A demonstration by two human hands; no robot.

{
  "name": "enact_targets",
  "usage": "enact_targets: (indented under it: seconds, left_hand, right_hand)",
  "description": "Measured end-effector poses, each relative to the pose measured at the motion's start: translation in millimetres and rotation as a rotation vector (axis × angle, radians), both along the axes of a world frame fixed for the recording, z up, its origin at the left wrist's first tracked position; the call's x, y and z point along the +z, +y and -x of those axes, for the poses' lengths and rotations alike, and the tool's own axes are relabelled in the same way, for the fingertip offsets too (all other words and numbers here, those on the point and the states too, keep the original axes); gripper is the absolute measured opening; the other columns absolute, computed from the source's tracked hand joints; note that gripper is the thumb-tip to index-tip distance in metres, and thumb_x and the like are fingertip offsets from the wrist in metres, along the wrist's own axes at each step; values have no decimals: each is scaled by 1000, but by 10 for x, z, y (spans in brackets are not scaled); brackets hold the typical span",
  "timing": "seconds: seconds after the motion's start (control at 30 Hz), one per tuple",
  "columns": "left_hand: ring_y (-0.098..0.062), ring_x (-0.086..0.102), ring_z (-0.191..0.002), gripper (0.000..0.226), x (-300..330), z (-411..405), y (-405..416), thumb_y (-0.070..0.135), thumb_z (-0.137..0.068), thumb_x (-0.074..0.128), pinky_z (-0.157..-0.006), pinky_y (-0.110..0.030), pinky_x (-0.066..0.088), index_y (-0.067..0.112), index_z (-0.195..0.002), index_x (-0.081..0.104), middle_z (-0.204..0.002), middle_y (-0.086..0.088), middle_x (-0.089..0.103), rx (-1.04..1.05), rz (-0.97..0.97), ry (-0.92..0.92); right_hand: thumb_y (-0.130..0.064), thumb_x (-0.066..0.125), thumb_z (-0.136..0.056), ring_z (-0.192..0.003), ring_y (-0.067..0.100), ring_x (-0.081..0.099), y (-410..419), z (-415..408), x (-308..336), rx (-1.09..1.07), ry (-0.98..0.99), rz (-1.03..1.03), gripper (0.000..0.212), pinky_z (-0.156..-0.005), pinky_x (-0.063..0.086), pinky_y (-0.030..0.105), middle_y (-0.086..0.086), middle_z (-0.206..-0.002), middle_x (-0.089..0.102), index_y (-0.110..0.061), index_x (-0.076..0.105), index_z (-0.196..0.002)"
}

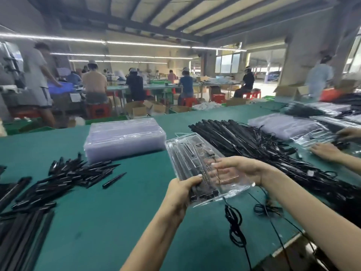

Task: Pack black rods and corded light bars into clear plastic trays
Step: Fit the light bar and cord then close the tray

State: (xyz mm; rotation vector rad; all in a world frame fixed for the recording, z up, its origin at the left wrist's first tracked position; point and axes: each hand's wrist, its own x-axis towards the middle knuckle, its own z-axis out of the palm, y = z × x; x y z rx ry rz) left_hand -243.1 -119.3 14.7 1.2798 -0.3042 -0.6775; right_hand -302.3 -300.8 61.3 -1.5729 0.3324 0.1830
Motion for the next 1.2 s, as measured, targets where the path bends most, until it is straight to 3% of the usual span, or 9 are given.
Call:
enact_targets:
  seconds: [0.13,0.27,0.33,0.5,0.6,0.77,0.87,1.03,1.2]
  left_hand:
    - [-33,67,-94,21,-145,-110,-753,6,-84,66,-89,-47,53,-2,-104,64,-101,-20,70,99,1,-75]
    - [-22,60,-96,46,-189,-292,-1239,35,-79,69,-85,-35,48,5,-111,55,-112,-10,64,118,-223,-177]
    - [-24,56,-107,60,-232,-446,-1382,50,-78,65,-92,-35,46,7,-117,56,-121,-10,58,128,-461,-308]
    - [-30,38,-129,81,-359,-743,-1584,68,-78,54,-108,-39,34,6,-131,49,-139,-15,40,102,-773,-484]
    - [-30,34,-132,84,-453,-852,-1664,68,-79,54,-109,-40,31,6,-134,44,-141,-14,36,86,-793,-520]
    - [-30,21,-140,114,-642,-914,-1662,64,-74,66,-114,-41,23,7,-150,2,-151,-13,15,94,-747,-490]
    - [-27,22,-133,106,-720,-900,-1674,63,-78,62,-112,-42,21,20,-151,-2,-137,-7,17,96,-713,-540]
    - [-23,2,-141,92,-859,-809,-1725,63,-86,48,-113,-48,10,24,-151,-4,-151,1,-6,54,-770,-655]
    - [-20,-9,-144,73,-888,-818,-1688,59,-88,46,-113,-54,6,50,-147,3,-154,10,-21,2,-727,-733]
  right_hand:
    - [-44,59,-87,-48,10,57,-652,5,6,-96,178,389,45,-51,51,25,-3,-56,65,-6,65,-109]
    - [-39,54,-94,-33,5,44,-1034,-198,-153,-295,132,577,46,-40,41,16,0,-58,57,3,66,-108]
    - [-42,51,-96,-41,7,48,-1143,-321,-277,-347,69,709,51,-44,39,17,3,-66,61,6,66,-105]
    - [-46,42,-99,-96,29,64,-1332,-574,-581,-355,52,961,58,-71,43,31,17,-105,69,8,64,-106]
    - [-41,37,-101,-77,19,56,-1431,-636,-700,-339,61,957,51,-64,36,29,10,-88,64,0,62,-86]
    - [-24,47,-98,-60,9,52,-1572,-582,-862,-410,63,788,30,-49,36,16,0,-72,62,-7,72,-95]
    - [-19,56,-92,-54,7,53,-1590,-569,-898,-398,28,764,17,-45,37,13,-2,-67,64,-12,71,-87]
    - [-8,54,-87,-51,8,55,-1692,-568,-852,-309,115,765,14,-47,42,18,1,-63,65,-13,67,-85]
    - [-14,47,-87,-72,13,57,-1656,-678,-886,-278,125,978,29,-65,48,26,1,-97,60,-24,55,-113]
